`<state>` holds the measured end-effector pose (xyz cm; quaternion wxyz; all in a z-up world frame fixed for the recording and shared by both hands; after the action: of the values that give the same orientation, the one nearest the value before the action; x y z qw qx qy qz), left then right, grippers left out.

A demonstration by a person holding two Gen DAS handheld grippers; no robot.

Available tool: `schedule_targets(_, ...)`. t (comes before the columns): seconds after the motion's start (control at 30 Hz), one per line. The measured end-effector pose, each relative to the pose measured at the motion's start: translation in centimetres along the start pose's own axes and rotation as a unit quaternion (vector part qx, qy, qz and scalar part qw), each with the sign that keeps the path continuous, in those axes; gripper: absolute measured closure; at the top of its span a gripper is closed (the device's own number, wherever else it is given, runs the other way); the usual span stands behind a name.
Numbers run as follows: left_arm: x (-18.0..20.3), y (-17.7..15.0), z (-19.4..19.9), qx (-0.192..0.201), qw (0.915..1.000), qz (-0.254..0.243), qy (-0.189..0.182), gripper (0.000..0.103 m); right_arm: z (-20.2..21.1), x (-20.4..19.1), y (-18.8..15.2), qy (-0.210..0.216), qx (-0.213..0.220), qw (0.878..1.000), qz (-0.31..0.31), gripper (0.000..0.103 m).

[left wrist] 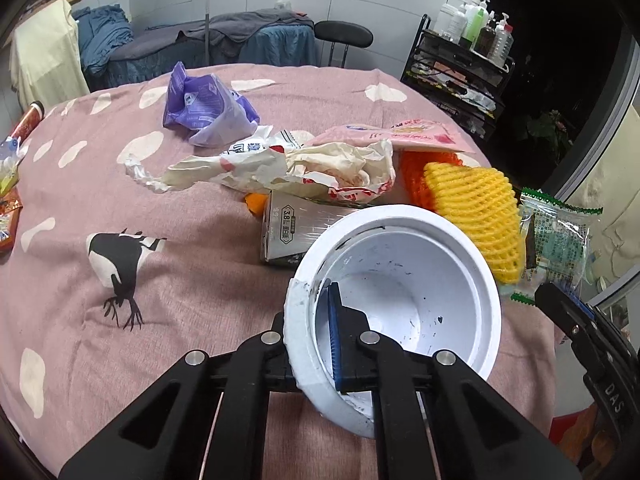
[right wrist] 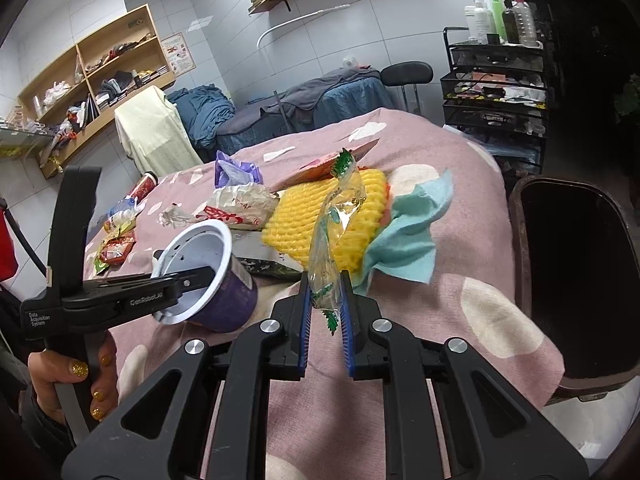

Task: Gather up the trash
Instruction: 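Carry the wrapper to the brown bin and open the right tool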

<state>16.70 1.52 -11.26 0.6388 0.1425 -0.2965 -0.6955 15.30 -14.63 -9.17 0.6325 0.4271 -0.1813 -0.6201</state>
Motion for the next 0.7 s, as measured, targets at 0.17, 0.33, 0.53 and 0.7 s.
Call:
schedule_targets(0.17,1.2,-0.1,1.7,0.022,0.9997,-0.014,-0.006,0.094,1.6,1.3,0.4,-0.014,0.021,1.000,-0.012,0.089)
schedule_targets(0.33,3.5,0.4,3.4,0.048,0.9978,-0.036,-0.027,0.094,3.7,3.6,1.4,-0.046,0.055,0.997,-0.027,0.089)
schedule_targets(0.53,8.3,1.0,3.9,0.064,0.9922,-0.089,-0.060,0.094,5.9,8.4,2.4,-0.104,0.084,0.990,-0.054,0.089)
schedule_targets(0.7,12.7,1.1,3.0,0.062,0.9853,-0.133,-0.087,0.094,6.0,14.3,2.2,-0.163,0.070,0.980,-0.086,0.089)
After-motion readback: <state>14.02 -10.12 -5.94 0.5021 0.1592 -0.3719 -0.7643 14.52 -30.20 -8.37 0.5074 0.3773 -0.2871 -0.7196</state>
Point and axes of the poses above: each gripper's, at about its wrist camera, not at the fingertips, and z roughly against the way its jaws point, x to its right, y to its top, the point moved 8 cm from there along -z, roughly the way its jaws point, and after that the axes turned 4 degrees about -y, right-handed, at the moved point
